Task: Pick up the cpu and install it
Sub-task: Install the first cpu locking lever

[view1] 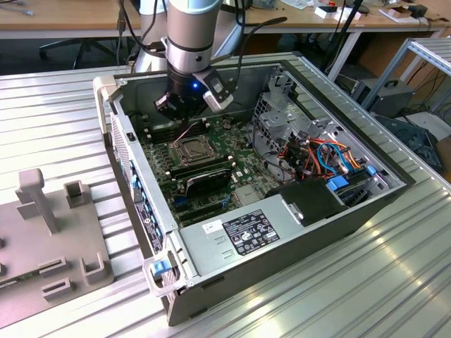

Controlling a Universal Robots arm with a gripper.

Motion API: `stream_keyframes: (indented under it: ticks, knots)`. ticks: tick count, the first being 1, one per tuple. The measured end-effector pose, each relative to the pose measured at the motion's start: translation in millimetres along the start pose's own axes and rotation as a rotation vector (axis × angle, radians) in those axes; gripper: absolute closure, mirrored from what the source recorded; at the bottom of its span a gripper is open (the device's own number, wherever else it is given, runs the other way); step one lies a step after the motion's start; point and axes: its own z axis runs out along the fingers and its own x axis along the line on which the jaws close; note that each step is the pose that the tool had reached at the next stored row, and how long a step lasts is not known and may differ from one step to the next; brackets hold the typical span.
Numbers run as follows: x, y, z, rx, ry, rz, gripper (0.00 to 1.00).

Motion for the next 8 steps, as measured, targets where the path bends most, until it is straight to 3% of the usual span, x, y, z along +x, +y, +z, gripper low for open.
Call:
stream_keyframes:
  ticks: [2, 4, 8]
  knots:
    - [1.7, 0.1, -0.6, -0.0009, -0.0070, -0.001, 0.89]
    - [4.0, 0.1, -1.5, -0.0077, -0.0186, -0.001, 0.89]
    - [6.1, 0.2, -2.7, -0.0141, -0.0313, -0.002, 0.89]
